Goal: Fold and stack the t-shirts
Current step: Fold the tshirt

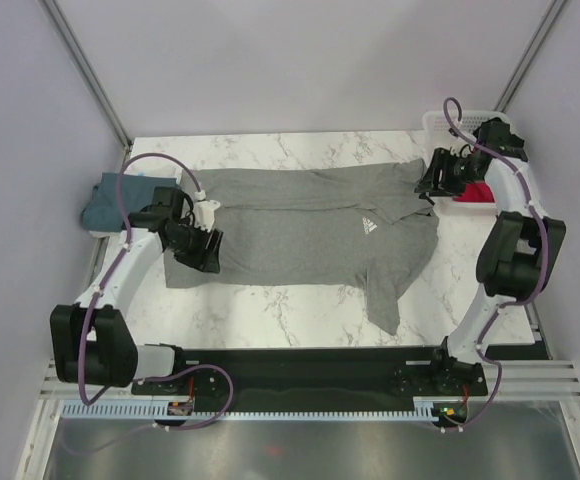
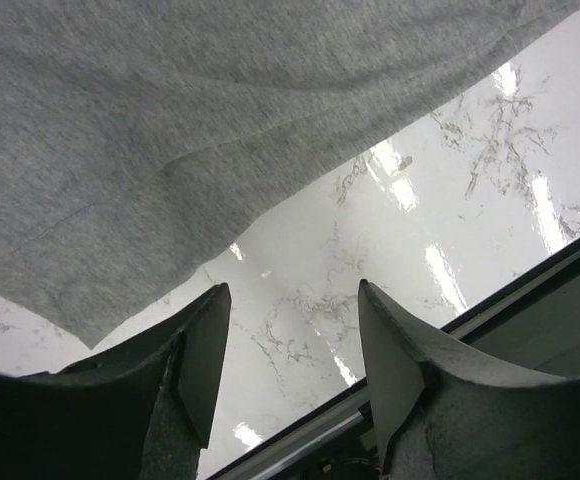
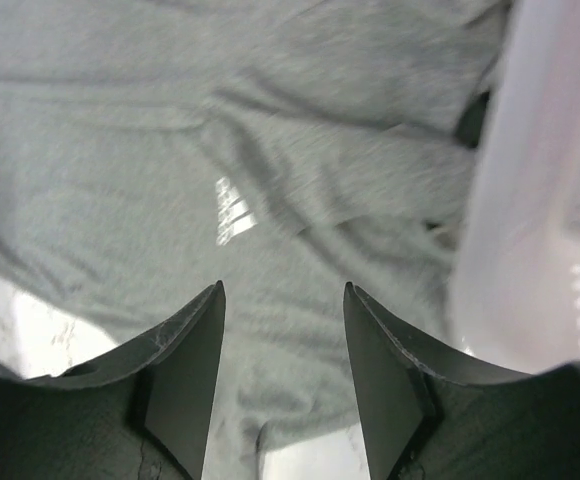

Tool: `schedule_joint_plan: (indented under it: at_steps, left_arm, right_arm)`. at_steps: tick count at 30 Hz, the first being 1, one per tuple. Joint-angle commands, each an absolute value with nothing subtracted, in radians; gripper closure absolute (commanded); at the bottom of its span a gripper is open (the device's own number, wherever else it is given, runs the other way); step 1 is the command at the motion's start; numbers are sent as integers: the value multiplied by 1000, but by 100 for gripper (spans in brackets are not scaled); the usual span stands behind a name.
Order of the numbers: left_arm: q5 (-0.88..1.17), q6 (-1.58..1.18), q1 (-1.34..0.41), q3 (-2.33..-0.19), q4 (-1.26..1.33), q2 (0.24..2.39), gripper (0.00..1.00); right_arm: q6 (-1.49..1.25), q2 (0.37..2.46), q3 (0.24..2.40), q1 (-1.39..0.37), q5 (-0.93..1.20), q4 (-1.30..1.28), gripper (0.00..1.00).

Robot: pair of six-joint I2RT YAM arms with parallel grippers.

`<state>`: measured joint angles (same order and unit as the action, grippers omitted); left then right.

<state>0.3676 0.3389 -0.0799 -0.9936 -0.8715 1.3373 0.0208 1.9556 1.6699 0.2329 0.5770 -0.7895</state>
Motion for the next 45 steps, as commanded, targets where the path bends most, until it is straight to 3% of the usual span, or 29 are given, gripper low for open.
schedule_joint_plan:
  at_steps: [1, 7, 15, 24, 32, 45]
  left_arm:
    - [374, 356, -81, -1032, -933, 1221, 38]
    - [328, 401, -84, -988, -916, 1219, 38]
    - [350, 357, -84, -1006, -864, 1256, 38]
    - [356, 350, -84, -1015, -854, 1250, 38]
    - [342, 354, -84, -1008, -848, 1250, 38]
    - [331, 342, -84, -1020, -844, 1276, 38]
  right_arm:
    - [89, 1708, 1562, 189, 709, -769, 41]
    - [-41, 1531, 1180, 186, 752, -865, 43]
    - [-156, 1413, 885, 199, 664, -881, 45]
    - [-176, 1483, 853, 201, 497, -881, 54]
    - [-164, 1591, 847, 202, 397, -873, 53]
    - [-167, 1709, 887, 153, 431, -813, 60]
